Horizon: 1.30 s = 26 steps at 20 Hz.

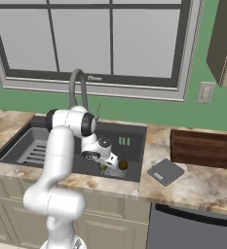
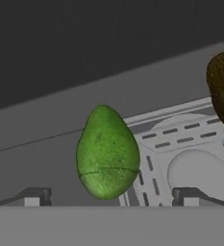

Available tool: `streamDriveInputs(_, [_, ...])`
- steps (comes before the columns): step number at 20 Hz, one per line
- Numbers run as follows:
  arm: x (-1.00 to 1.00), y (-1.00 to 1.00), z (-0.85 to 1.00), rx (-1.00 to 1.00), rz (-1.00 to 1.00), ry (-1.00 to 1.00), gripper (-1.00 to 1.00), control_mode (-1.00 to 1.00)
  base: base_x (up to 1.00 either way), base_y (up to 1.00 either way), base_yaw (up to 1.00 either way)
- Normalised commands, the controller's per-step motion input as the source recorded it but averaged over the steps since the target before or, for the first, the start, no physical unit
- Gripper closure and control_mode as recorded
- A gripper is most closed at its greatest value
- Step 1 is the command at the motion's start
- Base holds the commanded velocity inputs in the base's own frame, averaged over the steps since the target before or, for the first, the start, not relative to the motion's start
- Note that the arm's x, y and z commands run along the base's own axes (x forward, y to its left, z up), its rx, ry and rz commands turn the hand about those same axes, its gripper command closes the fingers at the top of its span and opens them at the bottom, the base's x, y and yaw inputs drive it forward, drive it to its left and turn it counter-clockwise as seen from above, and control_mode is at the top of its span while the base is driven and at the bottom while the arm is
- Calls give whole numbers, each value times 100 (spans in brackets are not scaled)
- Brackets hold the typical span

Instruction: Pick up all produce items and place them in the sink. Turn on the sink faucet to wash them. Then turn the sink off and put them in the tray.

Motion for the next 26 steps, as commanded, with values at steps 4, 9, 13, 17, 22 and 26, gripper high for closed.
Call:
streamDriveInputs(4, [28, 0, -18, 0, 0, 2, -100, -100, 0, 0, 0])
streamDriveInputs(9, [16, 1, -27, 0, 0, 4, -100, -100, 0, 0, 0])
streamDriveInputs(13, [19, 0, -27, 0, 0, 4, -100, -100, 0, 0, 0])
streamDriveInputs(17, [23, 6, -23, 0, 0, 4, 100, -100, 0, 0, 0])
streamDriveInputs(22, [4, 4, -5, 0, 0, 1, 100, -100, 0, 0, 0])
streamDriveInputs(26, [-11, 0, 10, 0, 0, -2, 100, -100, 0, 0, 0])
